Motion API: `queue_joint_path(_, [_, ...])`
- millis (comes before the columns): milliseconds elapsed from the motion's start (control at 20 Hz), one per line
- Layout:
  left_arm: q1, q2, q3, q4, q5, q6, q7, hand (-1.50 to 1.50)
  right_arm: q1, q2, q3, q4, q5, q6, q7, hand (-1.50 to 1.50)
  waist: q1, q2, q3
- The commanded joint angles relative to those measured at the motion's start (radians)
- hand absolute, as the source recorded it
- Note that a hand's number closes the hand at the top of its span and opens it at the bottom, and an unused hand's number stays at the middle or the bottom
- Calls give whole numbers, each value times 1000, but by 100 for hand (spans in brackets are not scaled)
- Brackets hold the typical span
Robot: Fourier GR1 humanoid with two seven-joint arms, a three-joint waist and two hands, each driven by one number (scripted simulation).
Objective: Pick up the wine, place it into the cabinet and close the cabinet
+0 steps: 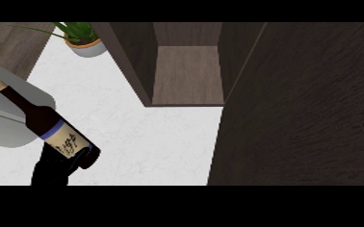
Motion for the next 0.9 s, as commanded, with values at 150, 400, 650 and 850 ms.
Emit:
queue_joint_path(150, [-29, -23, -34, 60, 3, -81, -75, 150, 19, 11, -8, -65, -71, -9, 47, -150, 3, 1, 0])
queue_joint_path(400, [4, 10, -111, 1, -133, -86, -178, 150, 57, 8, -28, -47, -90, 16, 2, -150, 5, 1, 2])
queue_joint_path(650, [-110, 20, -238, 18, -313, -76, -325, 150, 67, 21, 9, -71, -65, -1, 17, -150, -22, -1, 1])
queue_joint_path(850, [-163, -8, -317, 92, -440, -47, -496, 150, 58, 18, 34, -89, -52, -3, 37, -150, -25, 1, -1])
